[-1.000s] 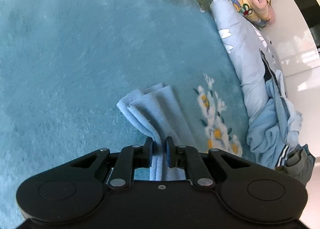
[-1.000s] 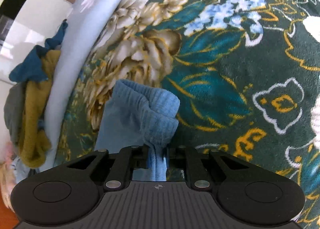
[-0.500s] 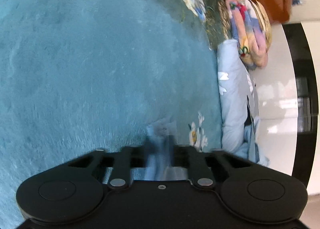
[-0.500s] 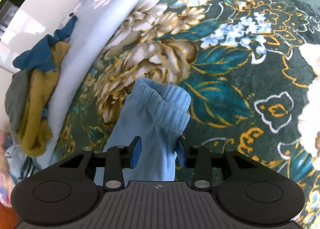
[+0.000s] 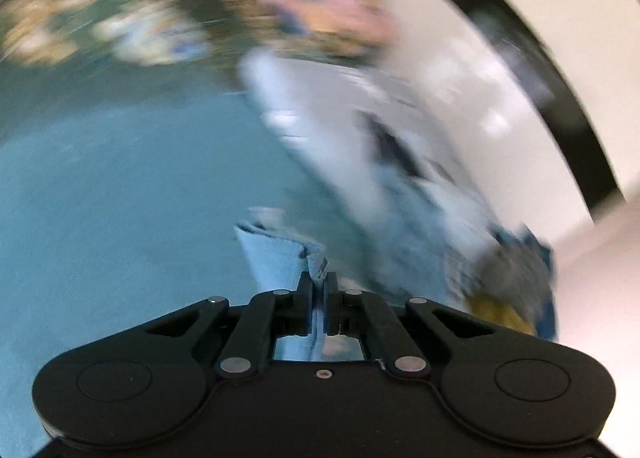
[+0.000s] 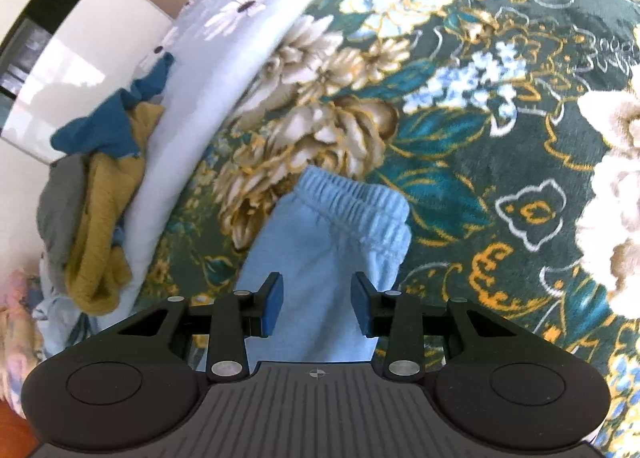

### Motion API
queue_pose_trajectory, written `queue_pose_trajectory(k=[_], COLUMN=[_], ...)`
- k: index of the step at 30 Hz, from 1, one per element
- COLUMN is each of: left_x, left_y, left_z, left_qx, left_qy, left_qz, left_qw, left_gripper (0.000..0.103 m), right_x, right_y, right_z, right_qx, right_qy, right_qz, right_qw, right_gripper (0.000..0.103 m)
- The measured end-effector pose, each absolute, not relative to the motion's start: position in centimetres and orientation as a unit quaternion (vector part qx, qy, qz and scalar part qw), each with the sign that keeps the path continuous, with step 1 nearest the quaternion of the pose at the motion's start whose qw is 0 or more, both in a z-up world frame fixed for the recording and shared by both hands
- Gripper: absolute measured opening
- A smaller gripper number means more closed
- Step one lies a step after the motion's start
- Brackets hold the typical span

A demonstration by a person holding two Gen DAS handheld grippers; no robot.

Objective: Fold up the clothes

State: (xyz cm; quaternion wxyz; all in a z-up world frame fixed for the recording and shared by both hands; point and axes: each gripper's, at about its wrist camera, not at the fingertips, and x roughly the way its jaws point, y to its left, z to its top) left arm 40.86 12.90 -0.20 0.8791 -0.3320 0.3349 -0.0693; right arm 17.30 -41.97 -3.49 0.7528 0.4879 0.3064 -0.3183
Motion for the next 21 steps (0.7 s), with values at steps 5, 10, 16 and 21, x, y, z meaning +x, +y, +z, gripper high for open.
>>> queue_pose_trajectory(k=[5, 10, 16, 21], left_x=[40.9, 39.0, 36.2, 35.4], left_y=[3.1, -7.5, -16.7, -16.9], left_z=[3.0, 1.5, -5.0, -8.2], left_qx=[-0.268, -0.235, -0.166, -0.145], left_qy=[0.338, 0.38, 0.486, 0.552], left_qz=[-0.209, -0.297, -0.319, -0.302], left_qw=[0.878, 0.844, 0.796, 0.764], left_gripper=[0.001, 0.001, 0.002, 0.018], right_x=[16.9, 16.5, 15.2, 16.1], right_y=[-43.3, -46.0, -48.7, -48.1], right_z=[-1.4, 0.3, 0.2, -1.0], right_qx=[0.468, 0.458, 0.465, 0.468], right_qy=[0.293, 0.285, 0.29, 0.319], right_qz=[-0.294, -0.279, -0.265, -0.212], right_qw=[0.78, 0.795, 0.793, 0.796], right_gripper=[0.035, 0.035, 0.037, 0.038])
